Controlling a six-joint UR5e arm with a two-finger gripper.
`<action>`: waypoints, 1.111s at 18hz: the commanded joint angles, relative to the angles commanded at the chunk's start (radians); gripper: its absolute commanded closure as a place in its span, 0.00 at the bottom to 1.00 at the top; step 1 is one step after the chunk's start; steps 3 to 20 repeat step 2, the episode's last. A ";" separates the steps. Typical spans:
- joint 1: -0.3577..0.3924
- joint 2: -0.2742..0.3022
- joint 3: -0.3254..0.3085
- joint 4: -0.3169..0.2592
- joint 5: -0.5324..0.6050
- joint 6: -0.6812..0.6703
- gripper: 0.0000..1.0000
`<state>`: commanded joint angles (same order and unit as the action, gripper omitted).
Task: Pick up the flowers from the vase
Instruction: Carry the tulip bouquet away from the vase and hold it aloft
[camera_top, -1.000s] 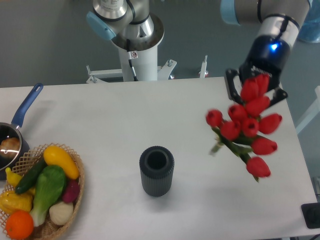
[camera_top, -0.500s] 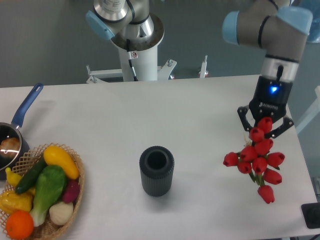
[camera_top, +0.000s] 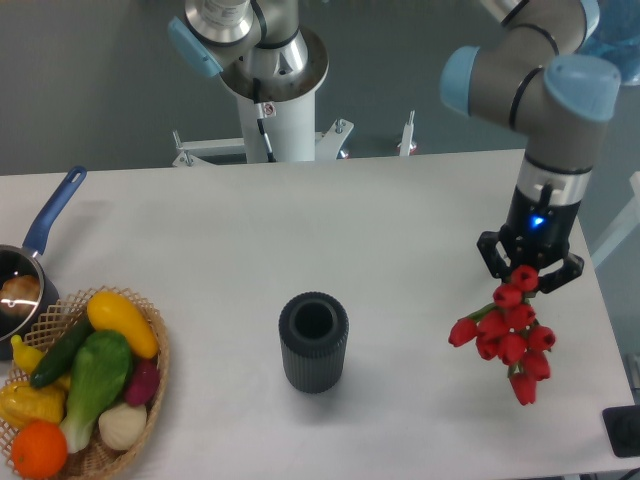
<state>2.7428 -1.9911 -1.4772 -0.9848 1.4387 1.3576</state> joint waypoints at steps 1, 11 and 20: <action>-0.002 -0.002 0.000 -0.006 0.012 -0.009 1.00; -0.011 -0.009 0.000 -0.008 0.041 -0.029 1.00; -0.011 -0.009 0.000 -0.008 0.041 -0.029 1.00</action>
